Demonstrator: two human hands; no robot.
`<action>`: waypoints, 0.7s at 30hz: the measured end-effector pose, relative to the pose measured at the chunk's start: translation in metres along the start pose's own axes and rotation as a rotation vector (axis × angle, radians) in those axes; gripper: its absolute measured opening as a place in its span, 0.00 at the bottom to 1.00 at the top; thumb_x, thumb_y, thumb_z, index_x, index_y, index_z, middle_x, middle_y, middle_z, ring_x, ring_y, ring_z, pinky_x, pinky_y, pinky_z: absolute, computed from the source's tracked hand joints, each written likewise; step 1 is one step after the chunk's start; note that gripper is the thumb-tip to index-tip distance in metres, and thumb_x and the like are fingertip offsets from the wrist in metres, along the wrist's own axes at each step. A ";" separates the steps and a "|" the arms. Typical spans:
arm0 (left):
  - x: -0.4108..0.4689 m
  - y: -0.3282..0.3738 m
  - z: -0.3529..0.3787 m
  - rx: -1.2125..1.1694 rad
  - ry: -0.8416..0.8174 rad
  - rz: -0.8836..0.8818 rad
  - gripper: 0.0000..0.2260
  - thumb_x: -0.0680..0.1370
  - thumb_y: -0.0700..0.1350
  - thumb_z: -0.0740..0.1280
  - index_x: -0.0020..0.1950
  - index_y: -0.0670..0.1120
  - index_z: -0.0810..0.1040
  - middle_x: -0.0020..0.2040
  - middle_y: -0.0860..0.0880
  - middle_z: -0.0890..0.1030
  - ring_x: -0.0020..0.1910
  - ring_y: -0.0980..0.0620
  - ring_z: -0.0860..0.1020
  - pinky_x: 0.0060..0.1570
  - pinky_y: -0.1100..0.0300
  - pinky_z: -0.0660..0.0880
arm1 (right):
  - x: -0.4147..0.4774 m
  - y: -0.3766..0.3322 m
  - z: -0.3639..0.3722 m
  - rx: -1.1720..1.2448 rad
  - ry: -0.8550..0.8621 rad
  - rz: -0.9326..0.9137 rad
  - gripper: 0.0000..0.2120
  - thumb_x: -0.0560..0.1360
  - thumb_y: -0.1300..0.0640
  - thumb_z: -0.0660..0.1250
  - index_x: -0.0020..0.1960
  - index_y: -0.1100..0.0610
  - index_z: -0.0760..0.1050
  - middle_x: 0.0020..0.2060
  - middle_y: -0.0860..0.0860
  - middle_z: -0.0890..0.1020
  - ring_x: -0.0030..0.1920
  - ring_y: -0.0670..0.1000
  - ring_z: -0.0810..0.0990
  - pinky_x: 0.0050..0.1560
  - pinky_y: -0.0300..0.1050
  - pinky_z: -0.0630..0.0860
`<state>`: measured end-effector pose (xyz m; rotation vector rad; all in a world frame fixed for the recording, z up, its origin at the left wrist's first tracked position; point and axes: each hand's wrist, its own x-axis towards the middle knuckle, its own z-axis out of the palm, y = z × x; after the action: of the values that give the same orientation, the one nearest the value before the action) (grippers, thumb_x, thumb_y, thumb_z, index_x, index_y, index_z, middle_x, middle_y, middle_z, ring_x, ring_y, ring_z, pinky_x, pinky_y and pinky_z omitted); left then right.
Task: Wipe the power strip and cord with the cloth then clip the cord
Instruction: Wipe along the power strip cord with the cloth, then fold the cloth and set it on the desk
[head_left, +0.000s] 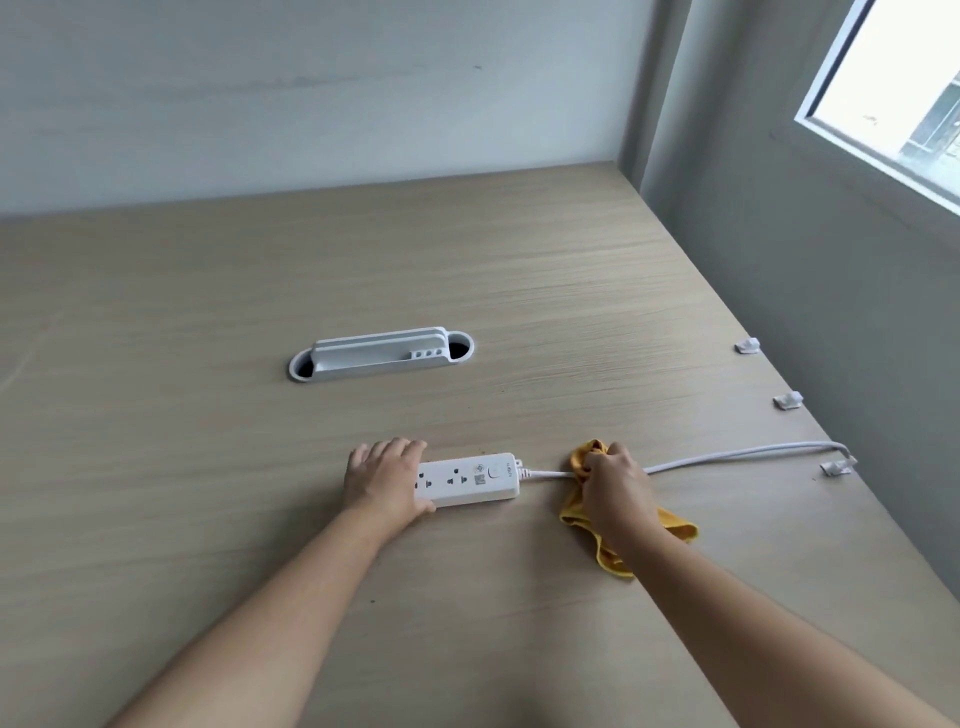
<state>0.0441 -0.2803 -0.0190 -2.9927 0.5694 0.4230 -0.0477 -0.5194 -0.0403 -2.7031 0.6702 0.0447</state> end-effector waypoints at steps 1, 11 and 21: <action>0.000 -0.009 0.001 -0.001 -0.011 -0.011 0.33 0.69 0.58 0.72 0.71 0.54 0.65 0.69 0.54 0.70 0.70 0.52 0.67 0.70 0.54 0.58 | -0.001 -0.011 0.004 0.003 -0.017 -0.022 0.11 0.75 0.65 0.56 0.47 0.60 0.77 0.47 0.57 0.73 0.42 0.57 0.75 0.43 0.47 0.72; 0.002 -0.038 0.010 -0.139 0.000 -0.004 0.30 0.68 0.52 0.74 0.69 0.55 0.70 0.64 0.53 0.73 0.65 0.49 0.70 0.61 0.54 0.69 | -0.007 -0.043 0.017 0.298 0.034 0.063 0.11 0.73 0.60 0.67 0.54 0.57 0.80 0.49 0.58 0.78 0.51 0.59 0.76 0.45 0.43 0.67; -0.079 -0.016 0.026 -0.447 0.216 0.370 0.20 0.70 0.61 0.65 0.53 0.49 0.75 0.48 0.52 0.78 0.47 0.50 0.78 0.51 0.55 0.76 | -0.085 -0.052 0.010 0.465 -0.052 0.128 0.06 0.68 0.55 0.73 0.45 0.54 0.82 0.31 0.49 0.77 0.36 0.52 0.76 0.36 0.43 0.71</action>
<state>-0.0276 -0.2347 -0.0219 -3.3809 1.2069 0.2752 -0.0992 -0.4354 -0.0226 -2.2058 0.7338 -0.0087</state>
